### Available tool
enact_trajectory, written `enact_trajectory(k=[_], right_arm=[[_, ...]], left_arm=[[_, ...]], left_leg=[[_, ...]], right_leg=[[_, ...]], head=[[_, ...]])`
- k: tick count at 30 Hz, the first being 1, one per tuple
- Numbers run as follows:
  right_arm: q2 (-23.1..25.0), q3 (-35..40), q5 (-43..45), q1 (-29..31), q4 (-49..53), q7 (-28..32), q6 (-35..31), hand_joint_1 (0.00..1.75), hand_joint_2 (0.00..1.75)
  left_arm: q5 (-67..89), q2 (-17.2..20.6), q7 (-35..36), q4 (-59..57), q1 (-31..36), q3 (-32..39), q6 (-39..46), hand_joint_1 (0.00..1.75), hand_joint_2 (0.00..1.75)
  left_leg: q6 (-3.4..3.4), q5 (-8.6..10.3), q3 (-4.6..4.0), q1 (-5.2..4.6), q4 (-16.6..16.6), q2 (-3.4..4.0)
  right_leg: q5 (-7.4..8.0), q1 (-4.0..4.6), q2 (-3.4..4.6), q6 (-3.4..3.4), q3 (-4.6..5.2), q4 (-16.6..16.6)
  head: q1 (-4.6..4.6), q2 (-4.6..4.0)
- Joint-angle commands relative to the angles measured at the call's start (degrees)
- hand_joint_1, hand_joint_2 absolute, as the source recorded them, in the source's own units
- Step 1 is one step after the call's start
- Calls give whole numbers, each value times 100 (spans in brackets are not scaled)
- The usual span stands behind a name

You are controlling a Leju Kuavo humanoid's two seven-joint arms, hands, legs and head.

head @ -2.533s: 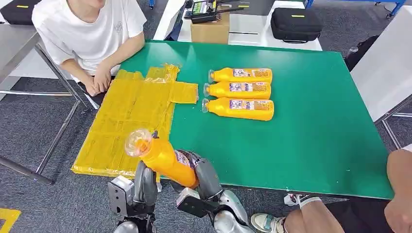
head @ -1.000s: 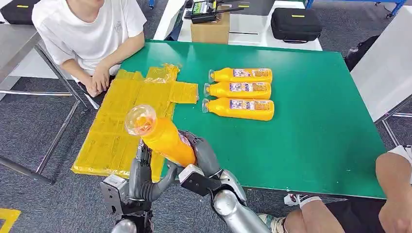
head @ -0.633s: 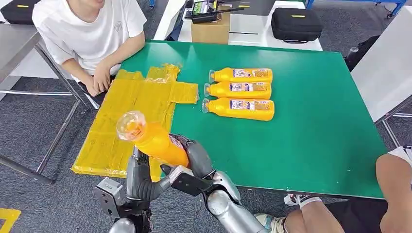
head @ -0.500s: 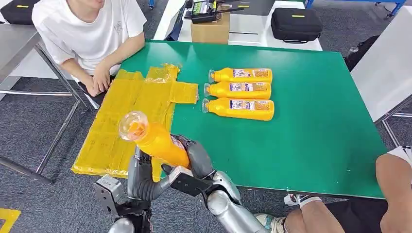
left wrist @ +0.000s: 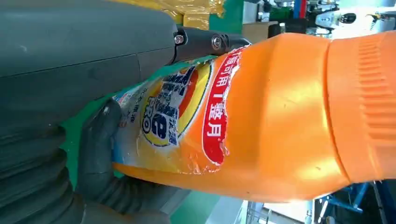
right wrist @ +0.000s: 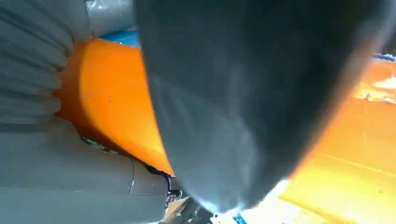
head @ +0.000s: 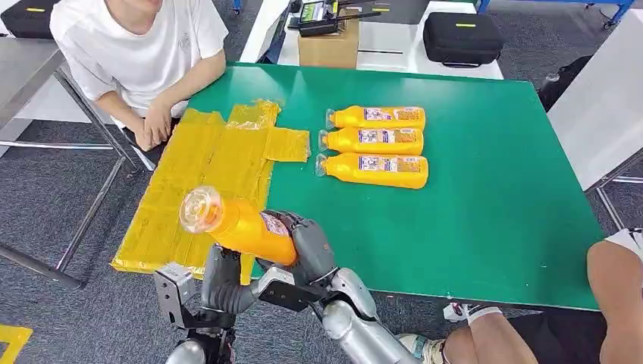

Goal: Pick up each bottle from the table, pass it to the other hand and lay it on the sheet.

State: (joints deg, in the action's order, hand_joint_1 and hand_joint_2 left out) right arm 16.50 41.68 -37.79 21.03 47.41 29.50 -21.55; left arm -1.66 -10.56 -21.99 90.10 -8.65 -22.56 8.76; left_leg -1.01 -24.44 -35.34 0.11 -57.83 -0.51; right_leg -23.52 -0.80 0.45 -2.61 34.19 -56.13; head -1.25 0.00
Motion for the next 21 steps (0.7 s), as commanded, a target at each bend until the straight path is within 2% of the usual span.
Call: enact_trajectory(k=[1,2,5,16,17,18,19,20,21], right_arm=[[33,388,349,214,-430,338,199,175,175],[33,382,481,200,-392,483,265,175,175],[32,474,625,159,-280,752,281,175,175],[22,632,800,207,-432,838,470,173,175],[29,638,820,207,-445,843,488,166,175],[39,670,836,220,-486,835,520,127,175],[45,678,839,224,-503,821,524,72,175],[55,669,848,218,-518,806,497,0,175],[72,616,886,192,-508,796,436,0,175]], left_arm=[[-139,61,2,-382,332,-122,17,0,175],[-158,46,-75,-343,334,-85,14,0,175],[-371,49,-104,-352,415,-51,-173,0,175],[-657,-10,-122,-402,538,-34,-352,2,175],[-679,-13,-134,-388,539,-23,-358,40,175],[-750,-23,-175,-365,544,-2,-392,162,175],[-754,-17,-178,-358,546,1,-397,175,175],[-760,-12,-179,-345,540,6,-403,175,175],[-763,-12,-178,-340,538,8,-406,175,175]], left_leg=[[7,-10,34,3,6,1],[4,-2,14,1,5,-2],[6,-6,24,4,5,-2],[6,-7,30,4,6,-6],[4,-3,20,1,5,-6],[6,-7,28,4,4,-5],[8,-9,36,3,6,-3],[6,-5,24,2,6,-3],[4,-2,16,1,6,-4]], right_leg=[[-12,6,-8,12,-35,5],[-4,2,-6,6,-14,3],[-8,5,-8,9,-26,6],[-11,5,-14,11,-32,6],[-7,3,-11,7,-22,5],[-10,5,-12,10,-30,4],[-13,5,-12,12,-37,4],[-8,4,-10,9,-26,5],[-4,2,-9,6,-16,5]], head=[[2,0],[0,0],[2,0],[0,0],[2,0],[0,0],[0,0],[2,-2],[0,0]])
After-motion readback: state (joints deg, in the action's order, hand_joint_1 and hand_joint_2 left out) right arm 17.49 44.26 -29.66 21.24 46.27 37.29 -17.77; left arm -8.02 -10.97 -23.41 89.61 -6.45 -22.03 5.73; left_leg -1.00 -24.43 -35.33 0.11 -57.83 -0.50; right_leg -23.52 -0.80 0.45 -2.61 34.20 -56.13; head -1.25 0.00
